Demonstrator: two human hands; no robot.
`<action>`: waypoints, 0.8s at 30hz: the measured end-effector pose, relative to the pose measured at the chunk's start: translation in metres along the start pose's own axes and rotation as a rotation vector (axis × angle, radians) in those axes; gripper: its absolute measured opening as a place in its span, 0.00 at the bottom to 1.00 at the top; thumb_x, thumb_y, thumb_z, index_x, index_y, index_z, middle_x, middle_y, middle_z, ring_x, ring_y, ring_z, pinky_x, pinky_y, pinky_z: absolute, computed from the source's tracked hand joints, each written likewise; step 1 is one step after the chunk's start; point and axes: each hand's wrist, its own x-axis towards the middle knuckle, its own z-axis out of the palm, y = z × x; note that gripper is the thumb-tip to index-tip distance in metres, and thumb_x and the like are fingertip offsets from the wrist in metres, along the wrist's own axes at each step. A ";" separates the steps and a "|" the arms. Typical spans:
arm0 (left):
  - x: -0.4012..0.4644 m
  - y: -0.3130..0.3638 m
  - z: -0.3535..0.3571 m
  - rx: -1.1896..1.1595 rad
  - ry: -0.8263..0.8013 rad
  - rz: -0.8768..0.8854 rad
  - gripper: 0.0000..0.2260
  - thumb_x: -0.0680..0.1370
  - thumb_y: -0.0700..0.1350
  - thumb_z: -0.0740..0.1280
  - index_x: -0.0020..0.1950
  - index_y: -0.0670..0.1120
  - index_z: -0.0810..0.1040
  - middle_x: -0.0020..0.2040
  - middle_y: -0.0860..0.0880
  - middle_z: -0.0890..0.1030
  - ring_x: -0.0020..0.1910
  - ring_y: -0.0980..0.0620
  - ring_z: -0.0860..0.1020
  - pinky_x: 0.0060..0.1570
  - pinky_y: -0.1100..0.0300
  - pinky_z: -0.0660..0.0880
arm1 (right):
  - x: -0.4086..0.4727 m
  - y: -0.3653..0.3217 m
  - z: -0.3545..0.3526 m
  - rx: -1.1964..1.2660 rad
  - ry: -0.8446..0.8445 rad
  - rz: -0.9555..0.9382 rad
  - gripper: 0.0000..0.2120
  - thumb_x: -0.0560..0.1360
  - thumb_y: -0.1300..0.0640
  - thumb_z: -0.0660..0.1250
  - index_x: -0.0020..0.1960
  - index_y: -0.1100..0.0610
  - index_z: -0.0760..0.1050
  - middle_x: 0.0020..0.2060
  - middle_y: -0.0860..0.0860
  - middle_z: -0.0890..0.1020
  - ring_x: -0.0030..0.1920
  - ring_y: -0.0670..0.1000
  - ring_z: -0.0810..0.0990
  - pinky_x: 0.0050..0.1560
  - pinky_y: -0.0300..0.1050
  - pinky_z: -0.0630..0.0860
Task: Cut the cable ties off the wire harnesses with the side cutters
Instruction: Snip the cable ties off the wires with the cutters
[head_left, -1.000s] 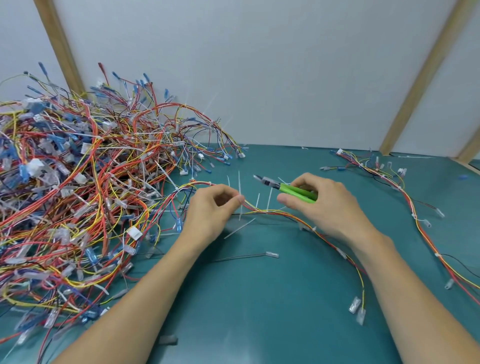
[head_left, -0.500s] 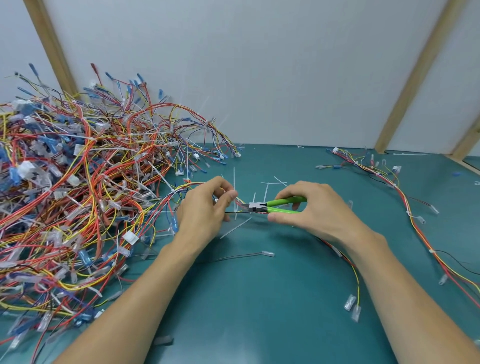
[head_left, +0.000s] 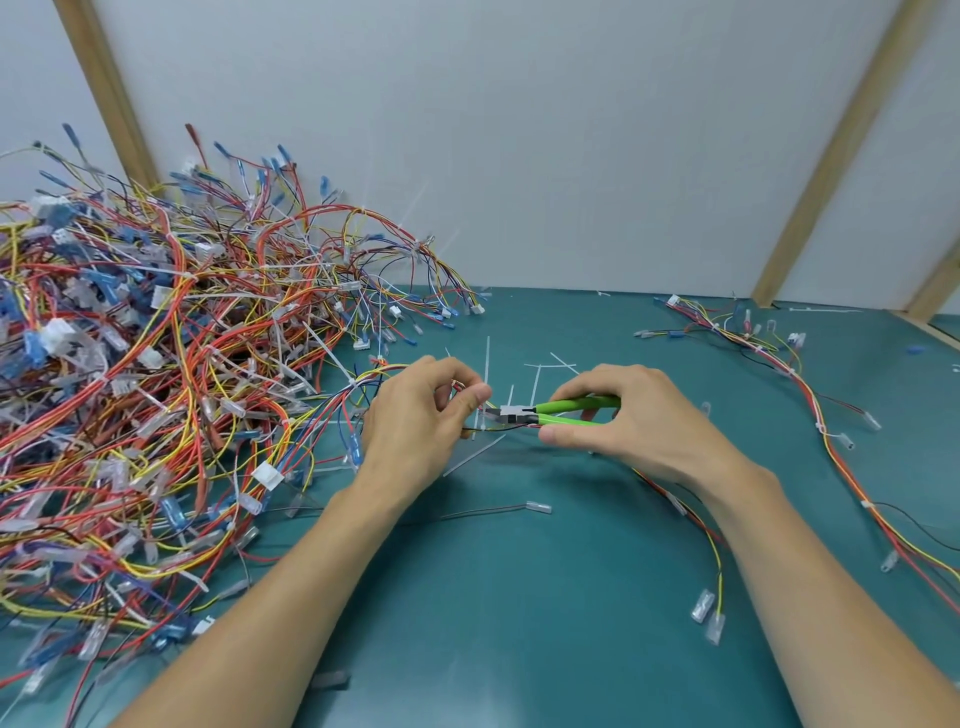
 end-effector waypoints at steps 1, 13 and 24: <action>0.000 0.001 0.000 0.010 0.002 0.009 0.04 0.76 0.49 0.74 0.43 0.53 0.82 0.30 0.54 0.66 0.33 0.46 0.75 0.40 0.43 0.79 | 0.000 0.000 0.001 -0.003 -0.003 0.001 0.17 0.64 0.31 0.77 0.46 0.39 0.84 0.43 0.36 0.83 0.48 0.42 0.81 0.50 0.49 0.78; -0.003 0.004 0.001 0.007 -0.002 0.066 0.03 0.77 0.48 0.73 0.44 0.52 0.82 0.32 0.63 0.71 0.32 0.53 0.68 0.38 0.44 0.78 | 0.000 -0.003 -0.001 -0.001 -0.076 0.057 0.20 0.59 0.28 0.75 0.46 0.37 0.86 0.42 0.40 0.86 0.49 0.45 0.81 0.53 0.49 0.79; -0.007 0.005 0.005 0.024 0.019 0.104 0.03 0.78 0.47 0.72 0.45 0.51 0.80 0.34 0.65 0.72 0.33 0.48 0.71 0.39 0.45 0.80 | -0.001 -0.007 -0.004 0.011 -0.110 0.104 0.21 0.55 0.26 0.73 0.44 0.34 0.85 0.41 0.36 0.86 0.47 0.45 0.83 0.53 0.51 0.82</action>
